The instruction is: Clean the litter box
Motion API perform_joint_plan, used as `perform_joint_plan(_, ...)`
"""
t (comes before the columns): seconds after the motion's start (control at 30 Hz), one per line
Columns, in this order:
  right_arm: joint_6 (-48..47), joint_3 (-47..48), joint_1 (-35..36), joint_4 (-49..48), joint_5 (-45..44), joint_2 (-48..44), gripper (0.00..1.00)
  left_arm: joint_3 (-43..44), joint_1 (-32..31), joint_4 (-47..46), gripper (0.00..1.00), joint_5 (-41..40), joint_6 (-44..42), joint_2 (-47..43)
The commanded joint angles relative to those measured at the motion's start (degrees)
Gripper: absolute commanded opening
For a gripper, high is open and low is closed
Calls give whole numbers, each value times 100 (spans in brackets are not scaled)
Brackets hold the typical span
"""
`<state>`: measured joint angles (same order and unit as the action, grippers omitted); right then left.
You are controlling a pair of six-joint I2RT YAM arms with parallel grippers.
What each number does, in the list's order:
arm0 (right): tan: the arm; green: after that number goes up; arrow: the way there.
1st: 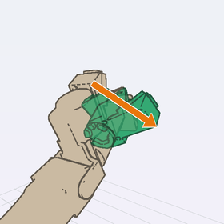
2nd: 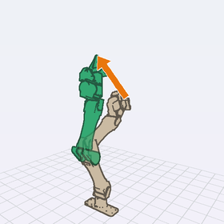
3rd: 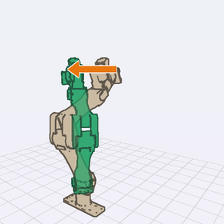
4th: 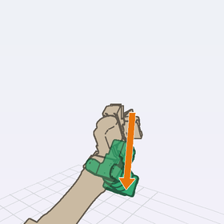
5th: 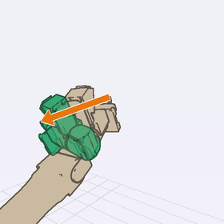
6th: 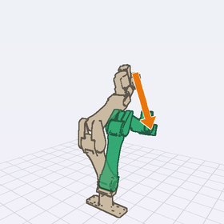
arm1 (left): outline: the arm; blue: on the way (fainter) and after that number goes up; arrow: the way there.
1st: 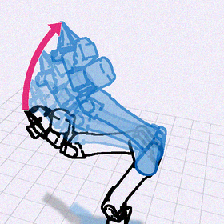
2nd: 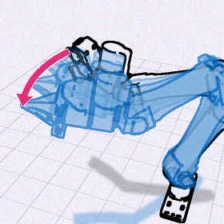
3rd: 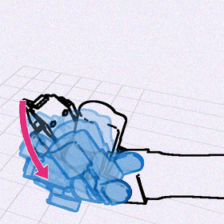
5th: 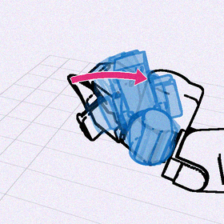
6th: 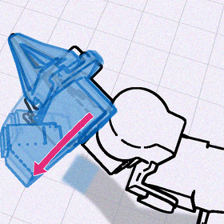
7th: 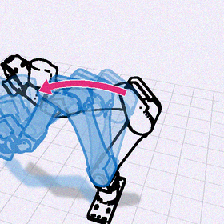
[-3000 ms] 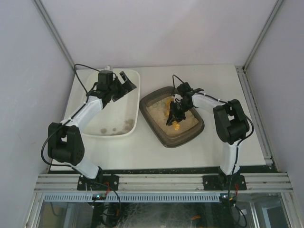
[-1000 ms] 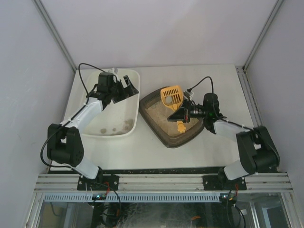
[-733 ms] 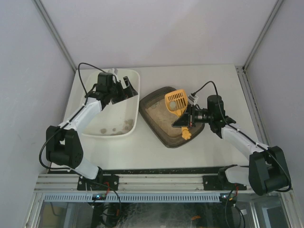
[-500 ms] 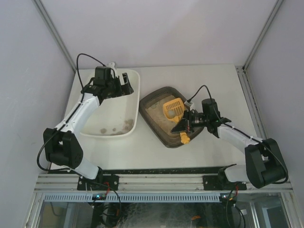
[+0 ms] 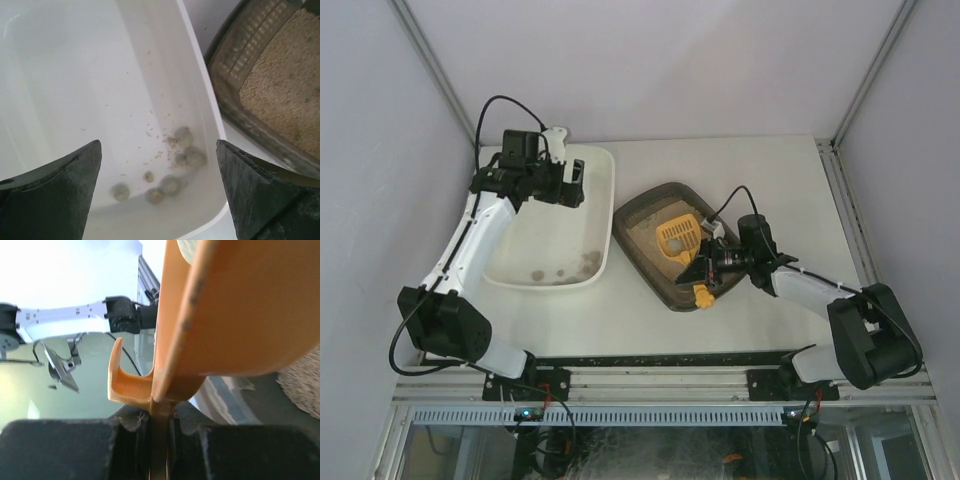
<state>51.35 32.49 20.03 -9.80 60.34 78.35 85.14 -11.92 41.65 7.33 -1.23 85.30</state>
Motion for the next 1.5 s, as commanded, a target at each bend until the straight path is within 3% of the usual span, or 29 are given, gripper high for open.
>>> perform_joint_plan(0.0, -183, 315, -32, -194, 13, -115, 0, 754, 176, 780, 100, 43, -968, -124)
perform_joint_plan(0.13, -188, 755, 136, 10, -225, -128, 0, 1175, 694, 1455, 100, 497, -1179, -127)
perform_joint_plan(0.3, -400, 2053, 640, 874, -793, 385, 0, 1539, 1436, 2047, 99, 745, -1114, -33)
perform_joint_plan(0.5, -1110, 4867, 1421, 2851, -1513, 1915, 0, 2138, 2238, 2673, 100, 675, -698, 564)
perform_joint_plan(0.7, -2583, 7388, 2443, 5592, -3060, 3610, 0, 2688, 2735, 3154, 100, 825, -553, 1044)
perform_joint_plan(0.83, -3209, 8354, 3071, 6644, -4755, 4207, 0, 2508, 2968, 3069, 100, 877, -527, 904)
perform_joint_plan(1.1, -4443, 8808, 4524, 7176, -9099, 4520, 0, 2135, 3101, 2925, 100, 676, -603, 669)
perform_joint_plan(1.2, -4791, 8797, 4819, 7019, -10143, 4608, 0, 2117, 3101, 2918, 100, 674, -629, 663)
perform_joint_plan(1.33, -5265, 8527, 4987, 6387, -10622, 4438, 0, 2127, 3106, 2936, 100, 834, -755, 649)
perform_joint_plan(1.47, -5435, 8467, 4959, 6134, -10313, 4289, 0, 2237, 3107, 2923, 100, 885, -834, 631)
